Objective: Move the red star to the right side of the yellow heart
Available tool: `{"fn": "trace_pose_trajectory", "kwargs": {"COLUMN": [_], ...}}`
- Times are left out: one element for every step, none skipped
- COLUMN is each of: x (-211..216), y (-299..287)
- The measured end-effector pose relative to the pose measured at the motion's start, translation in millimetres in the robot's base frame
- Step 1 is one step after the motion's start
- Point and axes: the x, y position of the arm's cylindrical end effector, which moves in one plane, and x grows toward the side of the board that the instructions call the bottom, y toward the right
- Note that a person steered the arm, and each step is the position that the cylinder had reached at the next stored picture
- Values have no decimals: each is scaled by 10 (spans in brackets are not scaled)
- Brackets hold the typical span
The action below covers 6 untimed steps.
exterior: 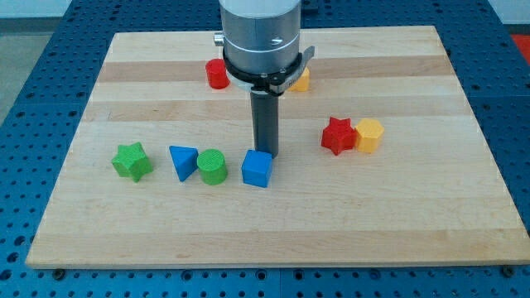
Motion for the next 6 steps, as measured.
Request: {"fn": "trace_pose_trajectory", "kwargs": {"x": [-47,-298,-300,-299,-81,-30], "y": [120,287,287,287,287,297]}}
